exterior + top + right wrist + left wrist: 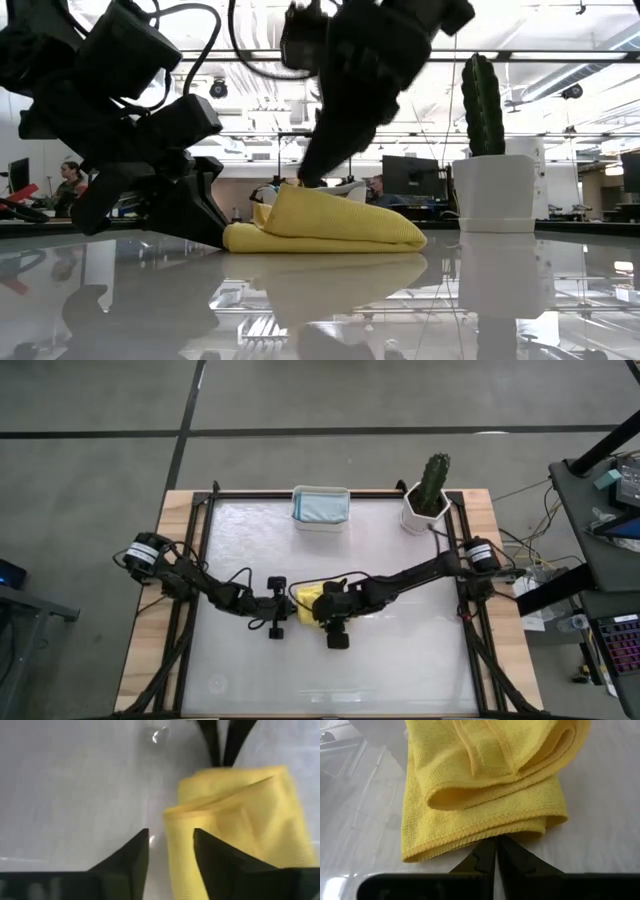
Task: Fold microfiber towels
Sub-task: Fold the yellow cloth
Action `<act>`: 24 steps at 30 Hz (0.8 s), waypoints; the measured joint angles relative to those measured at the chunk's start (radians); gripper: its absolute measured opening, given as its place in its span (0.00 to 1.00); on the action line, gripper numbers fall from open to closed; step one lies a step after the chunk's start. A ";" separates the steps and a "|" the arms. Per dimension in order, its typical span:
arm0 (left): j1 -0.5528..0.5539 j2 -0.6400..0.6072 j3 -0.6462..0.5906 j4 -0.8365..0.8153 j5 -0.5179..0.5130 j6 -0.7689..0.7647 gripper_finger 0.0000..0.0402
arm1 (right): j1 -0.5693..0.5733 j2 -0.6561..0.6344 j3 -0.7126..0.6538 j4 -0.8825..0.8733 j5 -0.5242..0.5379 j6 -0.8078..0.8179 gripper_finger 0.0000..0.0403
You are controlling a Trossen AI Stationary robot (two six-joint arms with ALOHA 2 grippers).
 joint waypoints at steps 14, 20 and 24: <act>0.000 0.000 -0.001 0.001 0.000 0.000 0.01 | -0.151 0.029 -0.038 0.035 -0.101 -0.071 0.48; 0.001 0.000 -0.002 0.003 0.000 0.000 0.01 | -0.153 0.026 -0.075 0.100 -0.144 -0.068 0.40; 0.001 0.000 -0.002 0.003 0.000 0.000 0.01 | -0.159 0.026 -0.080 0.132 -0.130 -0.068 0.31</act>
